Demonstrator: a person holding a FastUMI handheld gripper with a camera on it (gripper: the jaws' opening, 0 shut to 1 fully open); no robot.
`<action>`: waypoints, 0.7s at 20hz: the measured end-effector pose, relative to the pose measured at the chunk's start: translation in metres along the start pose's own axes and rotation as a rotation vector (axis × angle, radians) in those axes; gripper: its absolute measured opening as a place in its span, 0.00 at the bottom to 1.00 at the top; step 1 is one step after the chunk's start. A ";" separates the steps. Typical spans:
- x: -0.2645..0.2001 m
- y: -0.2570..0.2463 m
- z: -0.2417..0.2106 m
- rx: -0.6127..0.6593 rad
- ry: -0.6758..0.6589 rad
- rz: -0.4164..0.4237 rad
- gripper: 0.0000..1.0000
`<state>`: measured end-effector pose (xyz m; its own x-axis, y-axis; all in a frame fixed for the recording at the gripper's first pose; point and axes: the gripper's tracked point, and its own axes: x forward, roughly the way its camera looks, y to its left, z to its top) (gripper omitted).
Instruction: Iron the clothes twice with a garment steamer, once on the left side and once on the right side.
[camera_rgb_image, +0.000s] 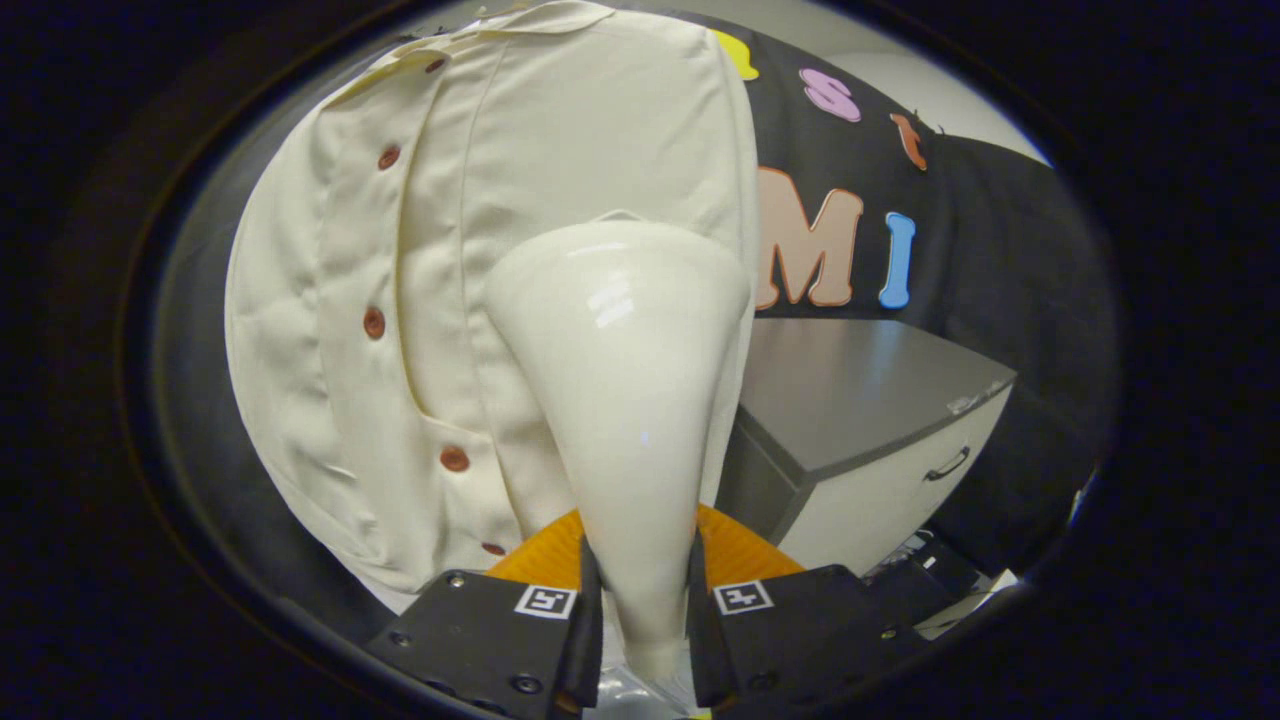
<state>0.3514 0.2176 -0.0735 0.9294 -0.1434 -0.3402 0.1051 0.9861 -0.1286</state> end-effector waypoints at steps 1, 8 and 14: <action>0.000 0.001 -0.012 0.003 0.018 0.004 0.36; 0.005 -0.002 -0.083 0.010 0.137 0.000 0.36; 0.007 -0.005 -0.120 0.040 0.196 -0.029 0.36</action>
<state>0.3144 0.2013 -0.1870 0.8397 -0.1815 -0.5119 0.1485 0.9833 -0.1051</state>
